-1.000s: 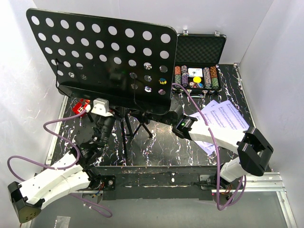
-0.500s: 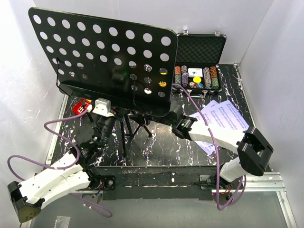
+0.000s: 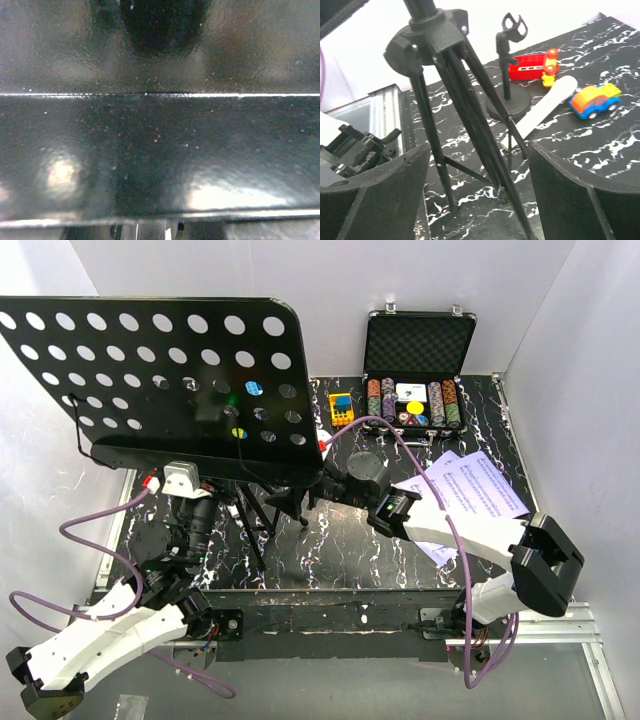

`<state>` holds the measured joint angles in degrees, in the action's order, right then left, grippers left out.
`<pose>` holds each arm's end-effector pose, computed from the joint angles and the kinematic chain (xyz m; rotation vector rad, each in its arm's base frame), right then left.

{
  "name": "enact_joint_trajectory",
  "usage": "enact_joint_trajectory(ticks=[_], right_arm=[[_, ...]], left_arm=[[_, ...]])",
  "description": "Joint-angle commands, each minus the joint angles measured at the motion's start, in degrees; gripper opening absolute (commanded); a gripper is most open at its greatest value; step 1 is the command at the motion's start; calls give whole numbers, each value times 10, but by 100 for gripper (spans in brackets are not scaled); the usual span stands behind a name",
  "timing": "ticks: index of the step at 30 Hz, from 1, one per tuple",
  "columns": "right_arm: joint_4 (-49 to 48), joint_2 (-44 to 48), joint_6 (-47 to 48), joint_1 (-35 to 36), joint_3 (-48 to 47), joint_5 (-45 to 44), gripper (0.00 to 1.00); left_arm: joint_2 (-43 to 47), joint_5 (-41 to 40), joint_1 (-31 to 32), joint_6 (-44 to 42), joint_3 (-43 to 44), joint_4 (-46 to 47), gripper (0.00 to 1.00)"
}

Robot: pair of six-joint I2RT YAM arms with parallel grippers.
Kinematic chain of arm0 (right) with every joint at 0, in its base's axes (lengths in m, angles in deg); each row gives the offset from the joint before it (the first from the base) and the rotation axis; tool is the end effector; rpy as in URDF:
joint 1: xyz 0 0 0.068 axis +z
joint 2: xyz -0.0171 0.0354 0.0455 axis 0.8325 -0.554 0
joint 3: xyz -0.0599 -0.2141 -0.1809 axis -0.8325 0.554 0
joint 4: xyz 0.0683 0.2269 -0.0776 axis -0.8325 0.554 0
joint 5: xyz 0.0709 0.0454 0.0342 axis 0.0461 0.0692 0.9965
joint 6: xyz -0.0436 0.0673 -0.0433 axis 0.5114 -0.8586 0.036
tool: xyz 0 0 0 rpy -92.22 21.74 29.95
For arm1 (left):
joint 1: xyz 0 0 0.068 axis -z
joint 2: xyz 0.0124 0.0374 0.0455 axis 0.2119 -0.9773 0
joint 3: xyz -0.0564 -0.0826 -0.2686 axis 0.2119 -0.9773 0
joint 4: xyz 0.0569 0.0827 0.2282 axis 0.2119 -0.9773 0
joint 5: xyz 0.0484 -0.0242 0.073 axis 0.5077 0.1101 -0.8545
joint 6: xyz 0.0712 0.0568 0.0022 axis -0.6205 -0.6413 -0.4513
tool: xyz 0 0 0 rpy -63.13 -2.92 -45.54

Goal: Pack up the instrument practice props

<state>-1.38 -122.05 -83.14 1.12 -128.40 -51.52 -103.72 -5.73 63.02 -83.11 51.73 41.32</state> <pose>0.1815 0.3185 0.3446 -0.8188 1.4075 1.1035 0.1205 -0.0729 0.3801 0.0880 1.2820 -0.2891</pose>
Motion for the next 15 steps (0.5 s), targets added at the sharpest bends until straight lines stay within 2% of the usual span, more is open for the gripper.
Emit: enact_joint_trajectory(ticks=[1, 7, 13, 15], right_arm=[[-30, -20, -22, 32, -38, -2, 87], [-35, -48, 21, 90, -69, -76, 88], [-25, -101, 81, 142, -122, -267, 89], [-27, -117, 97, 153, -137, -288, 89]], left_arm=[[25, -4, 2, 1, 1, -50, 0], [33, 6, 2, 10, 12, -94, 0], [36, 12, 2, 22, 11, -107, 0], [41, 15, 2, 30, 14, -118, 0]])
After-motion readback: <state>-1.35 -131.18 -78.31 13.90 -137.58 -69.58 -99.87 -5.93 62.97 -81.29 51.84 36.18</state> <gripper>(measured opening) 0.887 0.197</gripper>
